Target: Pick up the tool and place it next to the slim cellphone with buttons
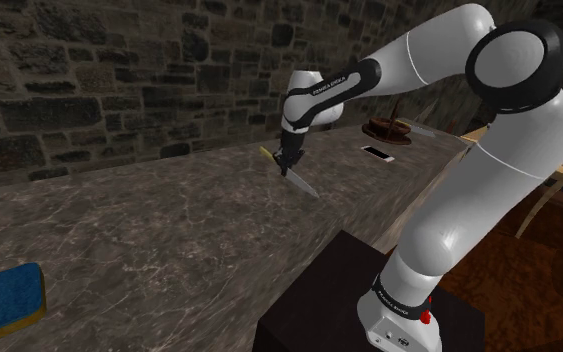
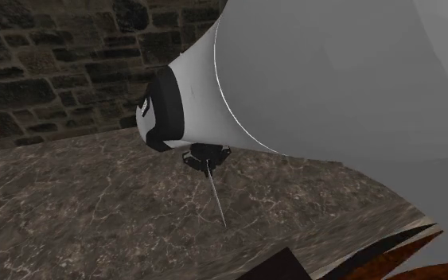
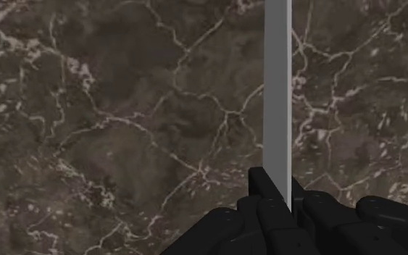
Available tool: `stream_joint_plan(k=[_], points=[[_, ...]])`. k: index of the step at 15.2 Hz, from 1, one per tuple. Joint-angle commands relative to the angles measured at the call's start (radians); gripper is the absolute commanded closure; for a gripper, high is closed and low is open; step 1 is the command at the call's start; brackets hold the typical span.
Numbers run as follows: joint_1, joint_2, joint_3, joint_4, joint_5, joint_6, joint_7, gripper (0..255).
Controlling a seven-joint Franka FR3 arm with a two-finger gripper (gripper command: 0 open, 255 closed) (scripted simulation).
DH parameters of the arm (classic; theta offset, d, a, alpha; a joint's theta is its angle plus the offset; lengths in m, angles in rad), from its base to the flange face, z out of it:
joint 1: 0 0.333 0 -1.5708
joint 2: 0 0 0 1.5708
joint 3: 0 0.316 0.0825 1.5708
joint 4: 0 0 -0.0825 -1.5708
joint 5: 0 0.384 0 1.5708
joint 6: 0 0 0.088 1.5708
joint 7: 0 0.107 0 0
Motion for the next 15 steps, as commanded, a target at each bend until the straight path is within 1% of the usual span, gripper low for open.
stream_joint_plan(k=[1,9,15], points=[[0.000,-0.014,0.001,0.015,-0.001,-0.030,0.001,255],[0.000,-0.061,0.002,0.073,-0.003,-0.134,0.003,255],[-0.066,-0.036,-0.093,0.101,-0.019,-0.136,-0.149,255]])
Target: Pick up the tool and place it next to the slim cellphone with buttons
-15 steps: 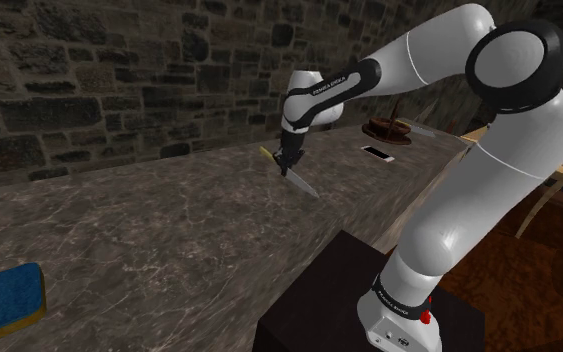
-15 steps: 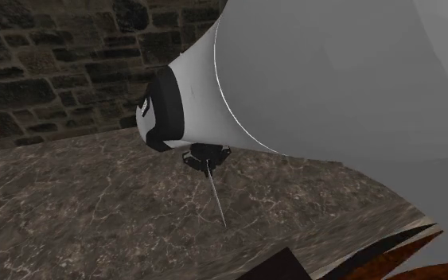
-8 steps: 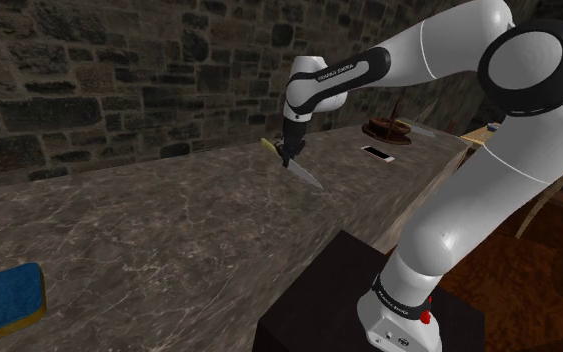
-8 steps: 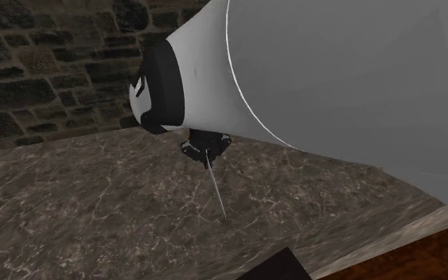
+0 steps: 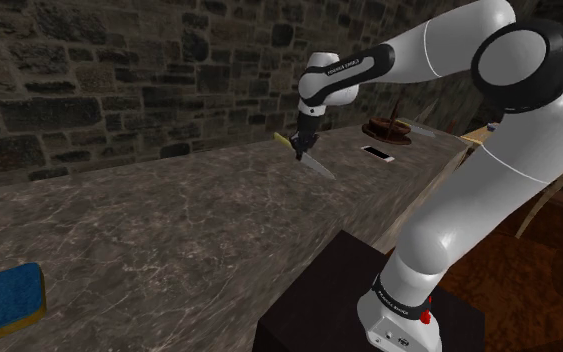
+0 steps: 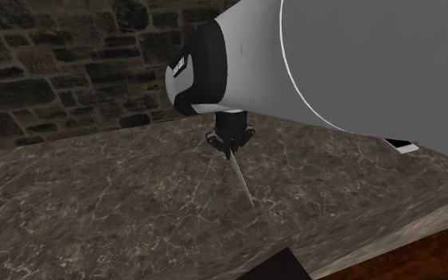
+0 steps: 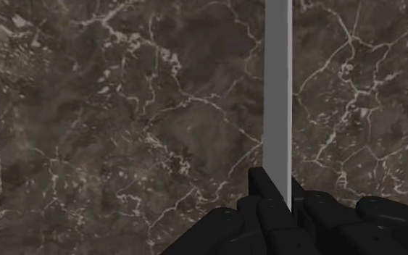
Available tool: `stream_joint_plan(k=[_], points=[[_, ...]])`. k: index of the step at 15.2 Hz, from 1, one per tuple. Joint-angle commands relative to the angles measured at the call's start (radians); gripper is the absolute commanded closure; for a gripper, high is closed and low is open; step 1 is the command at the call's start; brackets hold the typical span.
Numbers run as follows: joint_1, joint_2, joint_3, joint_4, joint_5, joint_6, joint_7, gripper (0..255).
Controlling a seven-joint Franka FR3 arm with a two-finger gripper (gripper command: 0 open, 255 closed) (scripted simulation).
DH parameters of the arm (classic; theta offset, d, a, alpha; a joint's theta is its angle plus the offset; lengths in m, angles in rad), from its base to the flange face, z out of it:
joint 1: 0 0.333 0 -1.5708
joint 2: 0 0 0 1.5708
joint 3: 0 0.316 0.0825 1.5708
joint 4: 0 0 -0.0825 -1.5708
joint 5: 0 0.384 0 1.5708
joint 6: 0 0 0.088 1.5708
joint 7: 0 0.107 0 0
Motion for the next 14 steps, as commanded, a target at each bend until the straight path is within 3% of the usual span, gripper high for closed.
stream_joint_plan(k=[1,14], points=[[-0.021,0.010,-0.031,0.014,-0.004,-0.004,-0.052,255],[-0.155,0.202,-0.214,0.231,0.045,-0.033,-0.397,255]])
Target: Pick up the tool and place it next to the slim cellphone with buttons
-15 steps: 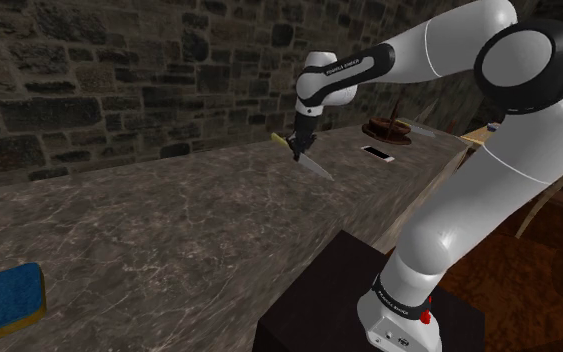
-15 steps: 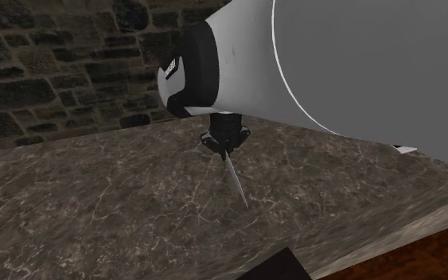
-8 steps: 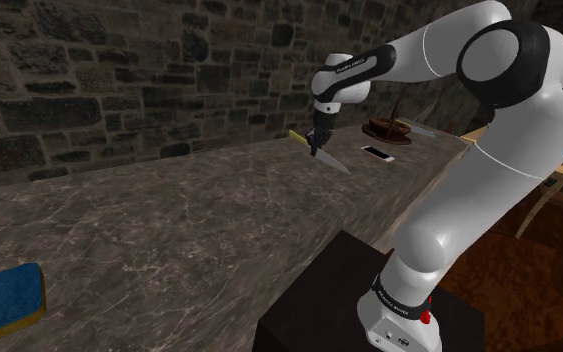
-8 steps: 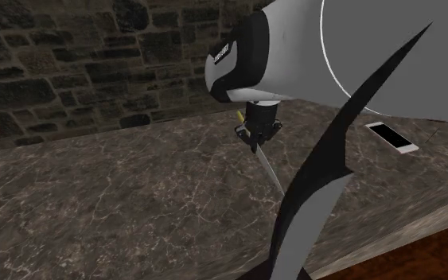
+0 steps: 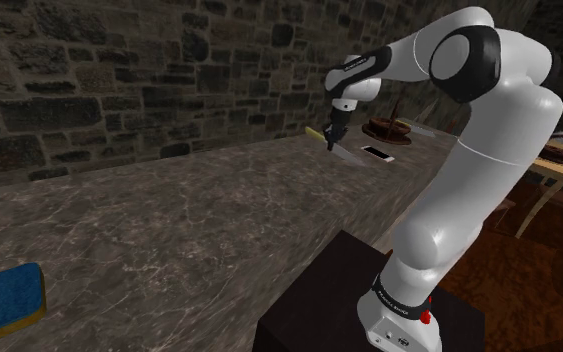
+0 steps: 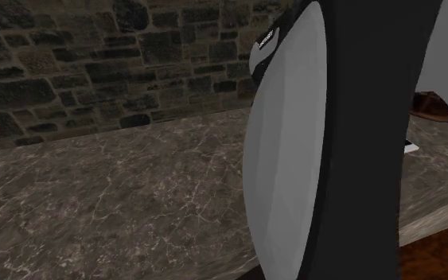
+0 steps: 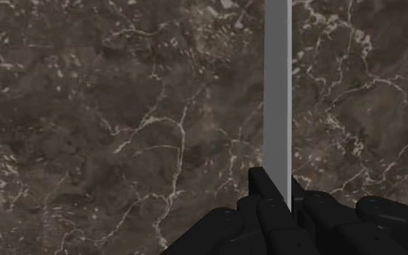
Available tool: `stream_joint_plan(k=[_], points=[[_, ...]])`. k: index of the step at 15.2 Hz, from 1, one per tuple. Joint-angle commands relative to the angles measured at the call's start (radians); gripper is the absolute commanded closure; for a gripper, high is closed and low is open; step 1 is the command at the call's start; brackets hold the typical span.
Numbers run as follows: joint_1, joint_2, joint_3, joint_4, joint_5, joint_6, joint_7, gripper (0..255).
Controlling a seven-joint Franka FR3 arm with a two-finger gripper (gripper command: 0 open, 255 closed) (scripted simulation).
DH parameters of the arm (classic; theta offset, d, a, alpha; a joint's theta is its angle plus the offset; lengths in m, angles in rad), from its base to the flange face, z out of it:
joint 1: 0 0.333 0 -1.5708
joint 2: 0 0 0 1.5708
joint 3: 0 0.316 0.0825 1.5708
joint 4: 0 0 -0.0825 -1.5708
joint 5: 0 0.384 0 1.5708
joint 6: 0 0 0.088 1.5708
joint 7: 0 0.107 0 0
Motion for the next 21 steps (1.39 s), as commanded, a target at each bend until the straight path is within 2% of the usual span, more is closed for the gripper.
stream_joint_plan(k=[1,7,12,17,21], points=[[-0.022,0.043,-0.023,0.046,0.018,-0.006,-0.056,255],[-0.103,0.190,-0.077,0.221,0.091,-0.051,-0.216,255],[-0.193,0.336,-0.099,0.408,0.162,-0.111,-0.336,255],[-0.306,0.504,-0.101,0.647,0.231,-0.199,-0.433,255],[-0.417,0.666,-0.089,0.903,0.282,-0.300,-0.486,255]])
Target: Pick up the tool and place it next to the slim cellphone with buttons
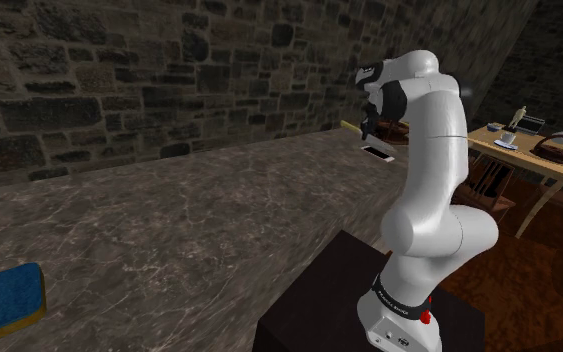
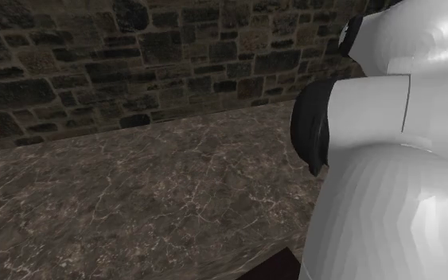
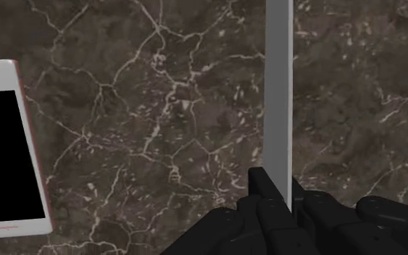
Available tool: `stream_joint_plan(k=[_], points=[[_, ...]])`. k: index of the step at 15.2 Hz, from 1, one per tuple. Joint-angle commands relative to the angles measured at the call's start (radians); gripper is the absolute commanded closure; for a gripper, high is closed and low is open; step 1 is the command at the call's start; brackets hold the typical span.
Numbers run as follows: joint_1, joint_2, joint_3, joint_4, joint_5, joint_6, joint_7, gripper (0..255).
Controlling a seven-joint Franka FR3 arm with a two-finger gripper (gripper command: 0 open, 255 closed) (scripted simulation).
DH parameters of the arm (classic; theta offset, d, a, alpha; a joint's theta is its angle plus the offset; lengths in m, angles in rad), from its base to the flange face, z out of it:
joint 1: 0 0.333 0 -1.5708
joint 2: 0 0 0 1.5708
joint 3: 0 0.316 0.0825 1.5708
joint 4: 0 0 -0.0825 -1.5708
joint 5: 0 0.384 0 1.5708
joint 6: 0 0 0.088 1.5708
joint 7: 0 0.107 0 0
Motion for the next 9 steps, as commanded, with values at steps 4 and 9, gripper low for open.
stream_joint_plan(k=[4,9], points=[[-0.199,0.306,0.037,0.535,0.065,-0.219,-0.027,255],[-0.171,0.277,0.034,0.411,0.062,-0.129,-0.042,255]])
